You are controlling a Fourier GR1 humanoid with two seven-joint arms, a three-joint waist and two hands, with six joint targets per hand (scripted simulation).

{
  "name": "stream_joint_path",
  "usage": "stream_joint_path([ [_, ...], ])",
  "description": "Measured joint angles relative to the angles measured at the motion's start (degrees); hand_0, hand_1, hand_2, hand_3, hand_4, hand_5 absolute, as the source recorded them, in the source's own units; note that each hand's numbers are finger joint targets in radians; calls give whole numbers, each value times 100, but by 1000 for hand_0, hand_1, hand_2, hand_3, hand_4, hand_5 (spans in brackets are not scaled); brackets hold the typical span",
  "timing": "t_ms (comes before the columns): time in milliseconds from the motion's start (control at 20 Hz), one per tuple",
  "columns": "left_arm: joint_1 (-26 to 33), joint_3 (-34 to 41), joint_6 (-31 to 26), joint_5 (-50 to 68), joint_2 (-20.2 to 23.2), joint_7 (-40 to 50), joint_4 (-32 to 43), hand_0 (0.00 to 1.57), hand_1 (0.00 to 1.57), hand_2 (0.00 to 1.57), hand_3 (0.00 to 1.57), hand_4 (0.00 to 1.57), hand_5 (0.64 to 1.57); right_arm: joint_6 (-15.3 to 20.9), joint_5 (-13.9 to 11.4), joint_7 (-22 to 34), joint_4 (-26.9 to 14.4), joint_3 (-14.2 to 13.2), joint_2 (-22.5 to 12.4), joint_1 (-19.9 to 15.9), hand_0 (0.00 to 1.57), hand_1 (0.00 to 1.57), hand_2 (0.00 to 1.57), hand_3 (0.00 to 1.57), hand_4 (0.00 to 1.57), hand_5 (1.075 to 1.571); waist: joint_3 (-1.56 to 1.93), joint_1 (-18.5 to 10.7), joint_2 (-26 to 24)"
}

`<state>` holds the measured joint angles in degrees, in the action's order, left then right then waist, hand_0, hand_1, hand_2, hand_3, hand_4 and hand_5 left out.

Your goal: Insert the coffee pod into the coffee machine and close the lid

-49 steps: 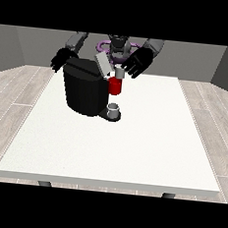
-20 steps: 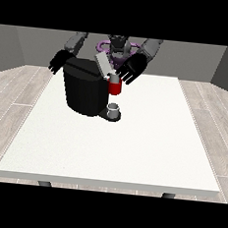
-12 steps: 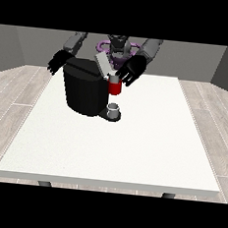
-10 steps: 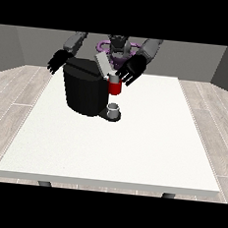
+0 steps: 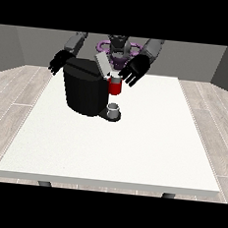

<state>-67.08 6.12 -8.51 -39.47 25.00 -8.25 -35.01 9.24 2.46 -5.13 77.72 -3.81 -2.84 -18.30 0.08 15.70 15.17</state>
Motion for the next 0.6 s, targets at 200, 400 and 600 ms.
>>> stream_joint_path([
  [200, -57, 9, 14, -53, 55, -15, 32, 567, 567, 810, 640, 235, 1571, 49, -54, 30, 37, 68, 46, -43, 0, 0, 0, 0, 435, 1571, -3, 55, 58],
  [400, -42, -137, -34, -204, 83, -136, -16, 0, 0, 0, 0, 0, 1571, 102, -71, 8, 12, 33, 41, -95, 0, 0, 0, 0, 348, 1571, 4, 32, 99],
  [600, -47, -222, -183, -319, 132, -110, 13, 0, 0, 0, 0, 0, 1571, 98, -76, 56, -13, 35, 28, -80, 0, 0, 0, 0, 376, 1571, 3, 41, 30],
])
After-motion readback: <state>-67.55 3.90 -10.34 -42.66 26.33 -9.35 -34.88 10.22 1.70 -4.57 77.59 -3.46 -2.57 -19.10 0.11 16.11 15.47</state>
